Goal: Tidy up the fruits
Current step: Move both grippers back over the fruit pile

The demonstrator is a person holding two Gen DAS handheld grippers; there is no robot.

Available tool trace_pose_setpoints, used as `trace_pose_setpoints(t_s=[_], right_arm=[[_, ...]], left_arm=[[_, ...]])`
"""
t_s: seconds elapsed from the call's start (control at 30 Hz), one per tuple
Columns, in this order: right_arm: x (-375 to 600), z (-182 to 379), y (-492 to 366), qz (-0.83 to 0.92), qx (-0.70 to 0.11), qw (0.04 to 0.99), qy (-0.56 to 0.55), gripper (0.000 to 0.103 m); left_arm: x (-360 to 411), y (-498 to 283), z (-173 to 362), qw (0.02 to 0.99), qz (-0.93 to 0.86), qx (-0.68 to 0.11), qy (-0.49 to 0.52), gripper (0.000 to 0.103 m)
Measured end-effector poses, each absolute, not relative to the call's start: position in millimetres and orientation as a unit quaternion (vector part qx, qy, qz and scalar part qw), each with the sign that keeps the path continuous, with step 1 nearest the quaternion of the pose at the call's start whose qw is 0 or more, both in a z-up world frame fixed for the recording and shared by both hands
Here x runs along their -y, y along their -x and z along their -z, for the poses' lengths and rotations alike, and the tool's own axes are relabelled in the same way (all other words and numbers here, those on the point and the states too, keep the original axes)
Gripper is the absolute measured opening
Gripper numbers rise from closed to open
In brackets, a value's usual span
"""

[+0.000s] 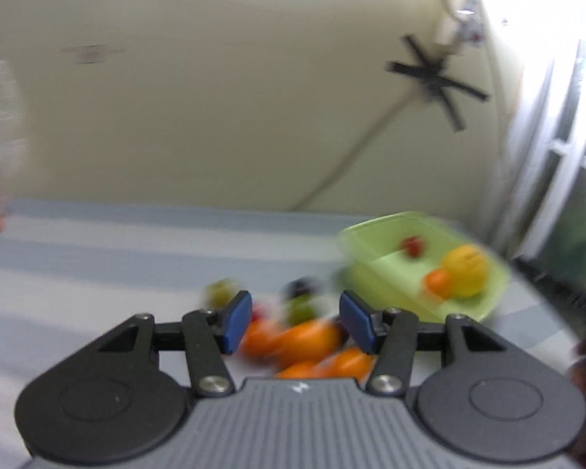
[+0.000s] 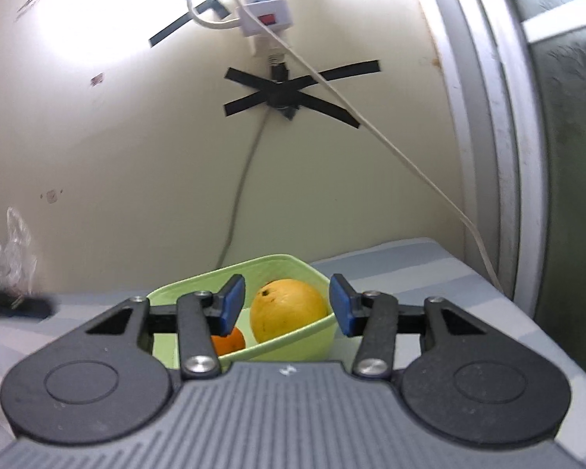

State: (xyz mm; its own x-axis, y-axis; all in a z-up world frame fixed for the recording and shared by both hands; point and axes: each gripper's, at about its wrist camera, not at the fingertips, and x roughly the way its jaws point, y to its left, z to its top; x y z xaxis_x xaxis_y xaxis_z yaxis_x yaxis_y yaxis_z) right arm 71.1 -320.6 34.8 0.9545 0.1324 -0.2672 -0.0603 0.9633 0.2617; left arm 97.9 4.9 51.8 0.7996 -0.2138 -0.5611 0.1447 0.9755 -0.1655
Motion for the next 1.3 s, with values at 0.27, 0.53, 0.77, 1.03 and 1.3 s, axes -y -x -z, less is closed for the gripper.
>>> trace_pose_setpoints(t_s=[0.27, 0.53, 0.77, 1.03, 1.3], right_arm=[[267, -31, -40, -0.114, -0.176, 0.972, -0.111, 0.050], [210, -16, -38, -0.163, -0.242, 0.949, -0.121, 0.050], [199, -9, -33, -0.146, -0.249, 0.952, -0.102, 0.050], [201, -7, -27, -0.135, -0.235, 0.958, -0.092, 0.050], [201, -6, -25, -0.132, -0.232, 0.959, -0.095, 0.050]], left_arm=[[-39, -59, -14, 0.946, 0.051, -0.317, 0.053, 0.051], [-35, -46, -1, 0.947, 0.043, -0.317, 0.028, 0.051], [-44, -48, 0, 0.944, 0.042, -0.322, 0.053, 0.051], [-42, -44, -1, 0.949, 0.044, -0.310, 0.045, 0.052], [-43, -43, -2, 0.950, 0.050, -0.305, 0.044, 0.055]])
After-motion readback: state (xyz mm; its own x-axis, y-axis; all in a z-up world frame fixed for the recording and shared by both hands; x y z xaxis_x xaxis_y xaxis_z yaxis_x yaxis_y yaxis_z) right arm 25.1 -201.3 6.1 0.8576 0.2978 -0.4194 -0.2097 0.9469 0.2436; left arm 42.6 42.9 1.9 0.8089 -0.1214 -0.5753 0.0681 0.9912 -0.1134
